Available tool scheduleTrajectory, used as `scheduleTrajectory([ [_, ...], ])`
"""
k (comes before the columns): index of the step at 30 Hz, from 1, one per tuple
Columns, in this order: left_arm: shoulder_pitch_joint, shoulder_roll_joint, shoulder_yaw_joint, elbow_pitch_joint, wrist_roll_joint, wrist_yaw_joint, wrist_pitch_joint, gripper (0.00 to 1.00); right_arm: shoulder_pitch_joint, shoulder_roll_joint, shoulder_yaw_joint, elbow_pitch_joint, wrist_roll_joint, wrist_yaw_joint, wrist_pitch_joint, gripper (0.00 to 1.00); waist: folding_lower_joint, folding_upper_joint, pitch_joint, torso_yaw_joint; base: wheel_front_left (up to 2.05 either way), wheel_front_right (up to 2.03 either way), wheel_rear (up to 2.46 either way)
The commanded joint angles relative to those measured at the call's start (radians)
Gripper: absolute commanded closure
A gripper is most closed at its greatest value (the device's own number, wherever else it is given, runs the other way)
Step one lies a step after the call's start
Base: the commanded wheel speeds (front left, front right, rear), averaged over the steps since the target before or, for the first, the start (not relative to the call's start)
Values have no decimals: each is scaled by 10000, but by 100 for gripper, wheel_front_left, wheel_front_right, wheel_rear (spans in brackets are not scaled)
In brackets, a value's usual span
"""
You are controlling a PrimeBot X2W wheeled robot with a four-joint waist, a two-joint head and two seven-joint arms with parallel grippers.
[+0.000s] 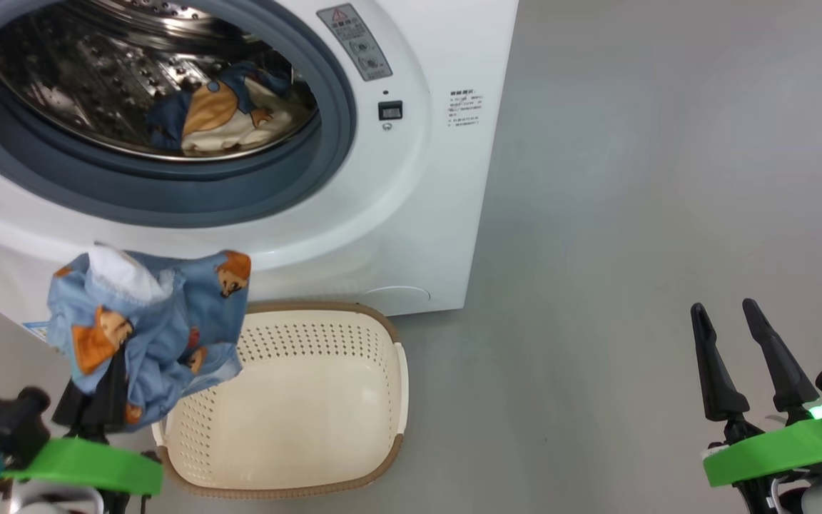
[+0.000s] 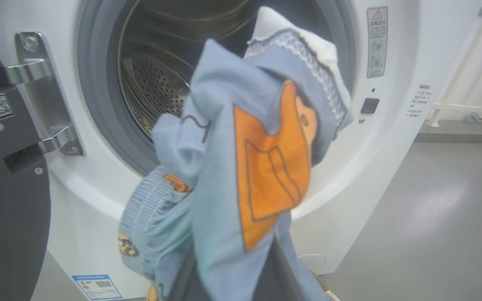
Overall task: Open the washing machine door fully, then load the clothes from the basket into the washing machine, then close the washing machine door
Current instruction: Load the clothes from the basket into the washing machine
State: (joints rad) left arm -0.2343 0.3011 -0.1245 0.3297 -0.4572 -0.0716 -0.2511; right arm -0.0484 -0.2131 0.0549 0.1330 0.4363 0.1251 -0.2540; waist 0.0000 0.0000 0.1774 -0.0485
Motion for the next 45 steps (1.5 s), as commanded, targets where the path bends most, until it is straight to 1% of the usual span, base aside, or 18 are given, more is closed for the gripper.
scheduleTrajectory([
  [1, 145, 181, 630, -502, 279, -56, -106, 100, 99, -187, 92, -226, 46, 56, -78, 0, 0, 0, -198, 105, 0, 0, 0],
  [5, 824, -201, 1248, -1124, 657, -155, -106, 100, 271, -186, 38, -239, 55, 56, -78, 0, 0, 0, -344, 106, 0, 0, 0],
  [6, 1084, -391, 1463, -1339, 801, -214, -106, 100, 346, -179, -5, -252, 55, 56, -78, 0, 0, 0, -398, 109, 0, 0, 0],
  [7, 1084, -391, 1463, -1339, 801, -214, -106, 100, 346, -179, -5, -252, 55, 56, -78, 0, 0, 0, -398, 109, 0, 0, 0],
  [13, 1463, -873, 1959, -1662, 1069, -376, -106, 100, 481, -177, -81, -294, 69, 56, -78, 0, 0, 0, -428, 99, 0, 0, 0],
  [20, 1439, -1148, 2283, -1697, 1281, -500, -106, 100, 506, -129, -97, -347, 54, 56, -78, 0, 0, 0, -315, -12, 0, 0, 0],
  [28, 789, -1393, 2557, -1647, 1576, -554, -107, 100, 212, 65, -119, -378, 55, 56, -78, 0, 0, 0, 343, -196, 0, 0, 0],
  [32, 61, -1356, 2568, -1477, 1717, -570, -107, 100, -5, 210, -101, -414, 33, 56, -78, 0, 0, 0, 832, -282, 0, 0, 0],
  [36, -934, -1171, 2554, -1255, 1869, -579, -107, 100, -294, 345, -100, -455, 16, 56, -78, 0, 0, 0, 1383, -407, 0, 0, 0],
  [45, -3702, -483, 2691, -230, 2105, -586, -107, 100, -1039, 669, 42, -498, -15, 56, -78, 0, 0, 0, 2547, -834, 0, 0, 0],
])
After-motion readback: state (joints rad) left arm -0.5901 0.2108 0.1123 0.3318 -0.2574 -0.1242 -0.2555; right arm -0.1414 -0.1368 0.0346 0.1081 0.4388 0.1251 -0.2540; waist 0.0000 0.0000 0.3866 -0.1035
